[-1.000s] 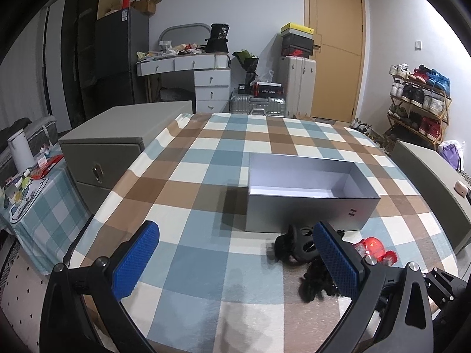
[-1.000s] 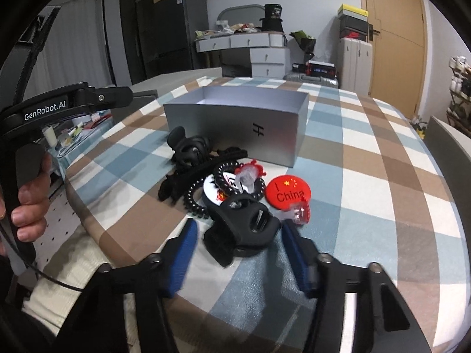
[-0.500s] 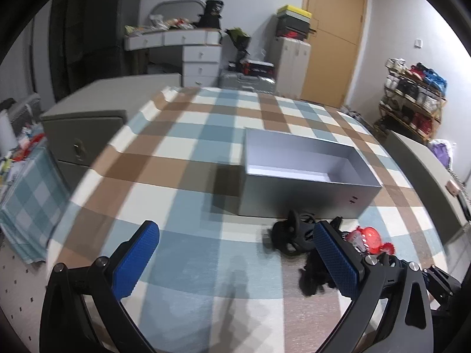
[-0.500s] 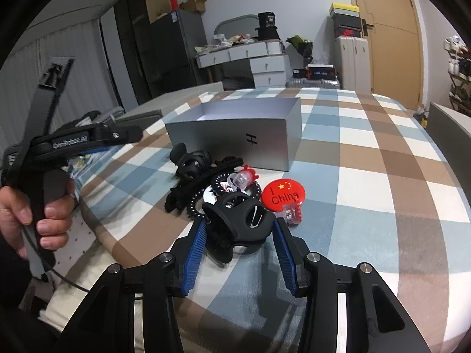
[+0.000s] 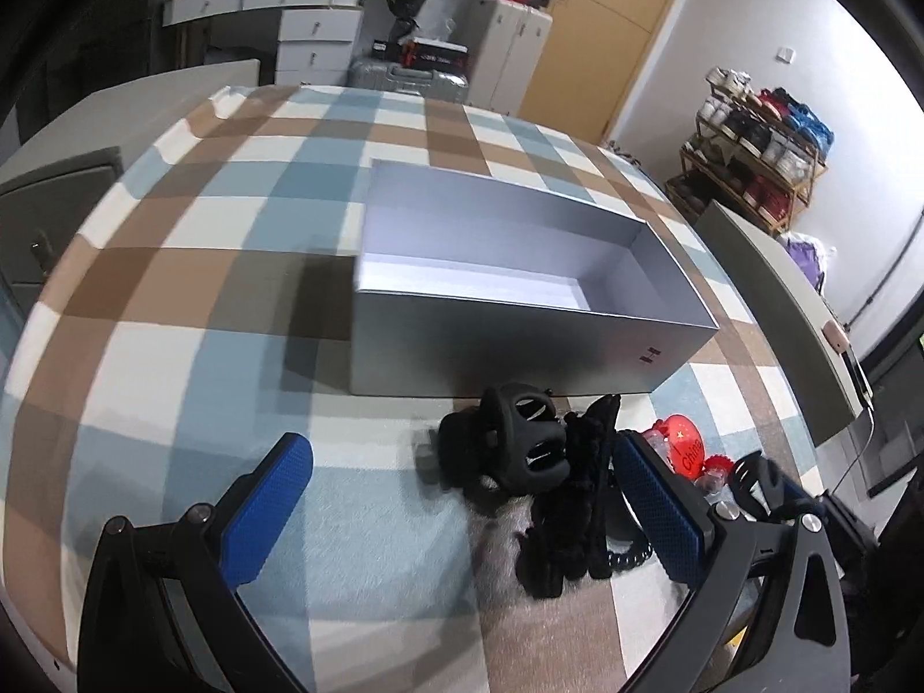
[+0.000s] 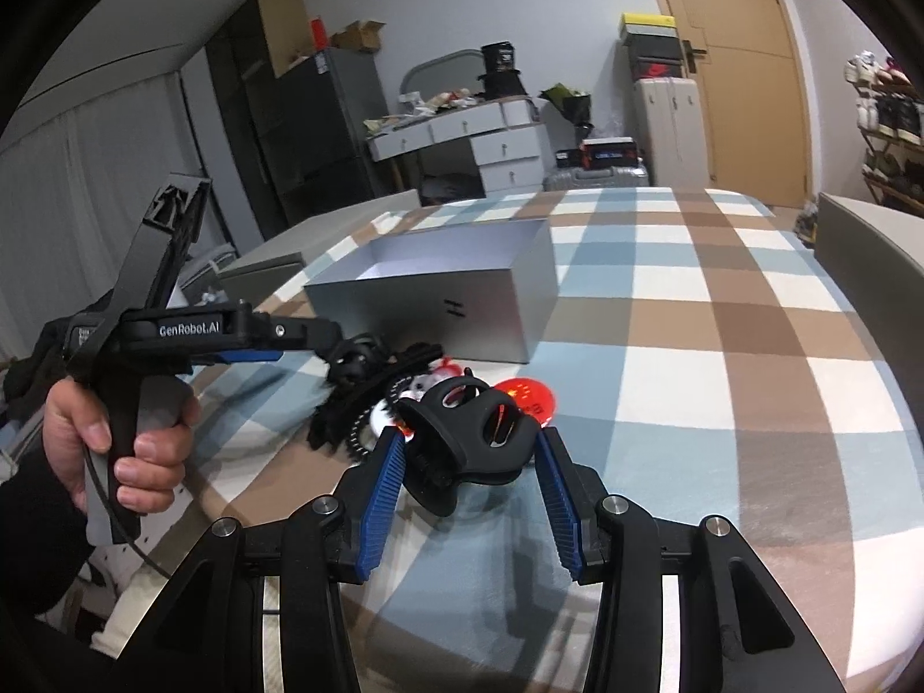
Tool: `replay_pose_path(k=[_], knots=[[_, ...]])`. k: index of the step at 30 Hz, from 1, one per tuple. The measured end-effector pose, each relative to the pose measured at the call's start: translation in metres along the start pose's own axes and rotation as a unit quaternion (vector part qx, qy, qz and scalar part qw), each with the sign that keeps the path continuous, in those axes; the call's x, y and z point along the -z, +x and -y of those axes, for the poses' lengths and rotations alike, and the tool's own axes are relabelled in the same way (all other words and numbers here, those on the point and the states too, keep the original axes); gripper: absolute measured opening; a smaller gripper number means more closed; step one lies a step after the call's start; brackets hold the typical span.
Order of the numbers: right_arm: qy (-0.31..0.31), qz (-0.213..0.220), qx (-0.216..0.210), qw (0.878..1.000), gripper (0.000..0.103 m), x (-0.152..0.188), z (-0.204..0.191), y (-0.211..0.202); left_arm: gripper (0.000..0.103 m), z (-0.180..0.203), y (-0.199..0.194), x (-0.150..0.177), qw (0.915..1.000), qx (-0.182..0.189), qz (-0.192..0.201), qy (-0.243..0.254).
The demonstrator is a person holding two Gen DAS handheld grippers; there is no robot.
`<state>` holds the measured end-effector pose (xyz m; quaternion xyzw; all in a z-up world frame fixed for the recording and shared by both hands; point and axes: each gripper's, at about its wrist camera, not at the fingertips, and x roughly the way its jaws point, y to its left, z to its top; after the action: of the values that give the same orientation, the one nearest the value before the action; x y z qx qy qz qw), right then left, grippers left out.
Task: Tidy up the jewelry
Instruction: 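Close right gripper on its black claw clip while left gripper grasps the other claw clip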
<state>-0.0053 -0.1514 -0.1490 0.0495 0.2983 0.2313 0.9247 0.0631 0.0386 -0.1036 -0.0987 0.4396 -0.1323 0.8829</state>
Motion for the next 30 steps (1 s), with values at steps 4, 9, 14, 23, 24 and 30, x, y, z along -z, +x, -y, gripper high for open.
replay_pose_path(k=[4,9,14,23,24,30], knots=[[-0.011,-0.001,0.024,1.0,0.045,-0.007,-0.002,0.001,0.092,0.003,0.009,-0.001,0.9996,0.014,-0.021,0.01],[-0.022,0.003,0.054,0.998,0.045,-0.016,-0.006,-0.001,0.075,0.003,0.015,-0.004,0.9988,0.018,-0.044,0.015],[-0.023,0.004,0.068,0.997,0.045,-0.021,-0.005,0.0,0.049,0.002,0.014,-0.004,0.9977,0.038,-0.054,0.015],[-0.023,0.013,0.063,0.998,0.045,-0.026,-0.008,-0.003,0.049,0.0,0.006,-0.004,0.9983,0.019,-0.048,0.025],[-0.023,0.014,0.064,0.998,0.045,-0.027,-0.008,-0.004,0.049,0.0,0.005,-0.005,0.9985,0.018,-0.045,0.025],[-0.031,0.017,0.066,0.997,0.045,-0.03,-0.015,-0.006,0.049,0.002,-0.012,-0.006,0.9992,0.016,-0.024,0.027]])
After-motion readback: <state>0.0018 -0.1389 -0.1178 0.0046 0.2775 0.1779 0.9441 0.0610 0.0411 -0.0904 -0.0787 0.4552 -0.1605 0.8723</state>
